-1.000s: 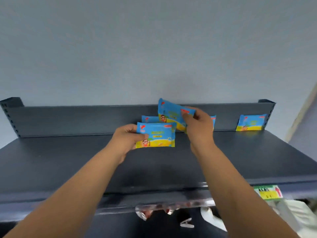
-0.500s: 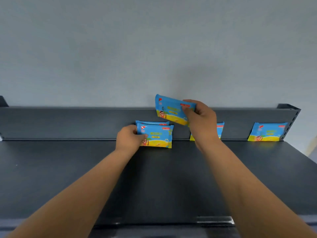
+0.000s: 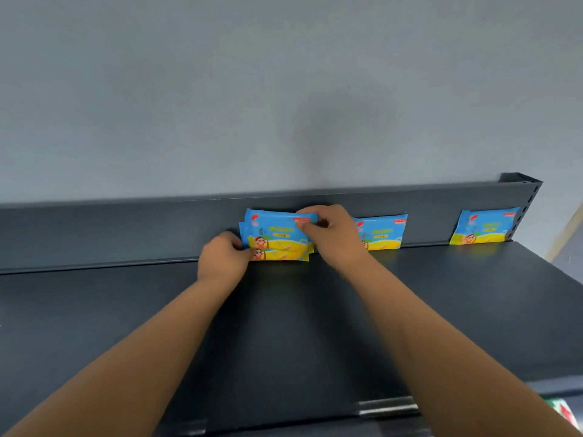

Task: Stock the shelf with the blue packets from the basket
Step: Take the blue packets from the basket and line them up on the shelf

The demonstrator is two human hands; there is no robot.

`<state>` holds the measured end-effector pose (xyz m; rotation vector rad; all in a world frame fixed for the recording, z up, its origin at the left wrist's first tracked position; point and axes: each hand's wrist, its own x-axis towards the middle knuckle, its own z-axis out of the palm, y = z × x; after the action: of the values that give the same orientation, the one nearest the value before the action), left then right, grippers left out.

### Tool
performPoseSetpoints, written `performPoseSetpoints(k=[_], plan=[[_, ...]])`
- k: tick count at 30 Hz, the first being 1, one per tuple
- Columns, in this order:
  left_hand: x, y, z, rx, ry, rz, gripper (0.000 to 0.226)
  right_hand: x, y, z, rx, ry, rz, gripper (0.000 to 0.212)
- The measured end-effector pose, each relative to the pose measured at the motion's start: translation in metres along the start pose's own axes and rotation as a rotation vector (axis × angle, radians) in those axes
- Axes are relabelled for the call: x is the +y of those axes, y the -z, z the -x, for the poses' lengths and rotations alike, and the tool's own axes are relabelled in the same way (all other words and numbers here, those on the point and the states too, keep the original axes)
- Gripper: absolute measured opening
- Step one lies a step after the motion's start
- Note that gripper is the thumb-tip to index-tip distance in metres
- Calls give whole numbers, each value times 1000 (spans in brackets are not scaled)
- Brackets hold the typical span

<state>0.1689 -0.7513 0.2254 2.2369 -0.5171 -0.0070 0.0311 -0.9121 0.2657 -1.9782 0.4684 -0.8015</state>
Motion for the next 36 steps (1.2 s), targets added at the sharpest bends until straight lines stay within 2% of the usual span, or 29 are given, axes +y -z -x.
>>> performPoseSetpoints(k=[4, 9, 13, 16, 21, 25, 28, 31, 34, 36], plan=[[-7, 2, 1, -77, 4, 47, 27, 15, -15, 2, 72, -1, 176, 22], [-3, 7, 4, -150, 27, 182, 52, 19, -26, 4, 96, -48, 191, 45], [0, 9, 5, -165, 27, 257, 43, 21, -29, 3, 42, -113, 188, 45], [6, 10, 6, -174, 55, 370, 46, 20, -31, 5, 31, -135, 190, 44], [8, 15, 10, -156, 65, 330, 52, 12, -32, 10, 146, -48, 310, 55], [17, 32, 19, 37, 58, 121, 56, -5, -33, 20, 249, 150, 454, 46], [21, 47, 24, 165, -48, -47, 56, -27, -40, 26, 200, 268, 519, 44], [15, 70, 32, 278, -173, -332, 59, -55, -60, 32, 112, 364, 564, 53], [-2, 101, 44, 254, -155, -542, 76, -86, -90, 42, -29, 423, 598, 62], [-20, 122, 54, 208, -143, -632, 76, -103, -113, 48, -136, 457, 630, 64]])
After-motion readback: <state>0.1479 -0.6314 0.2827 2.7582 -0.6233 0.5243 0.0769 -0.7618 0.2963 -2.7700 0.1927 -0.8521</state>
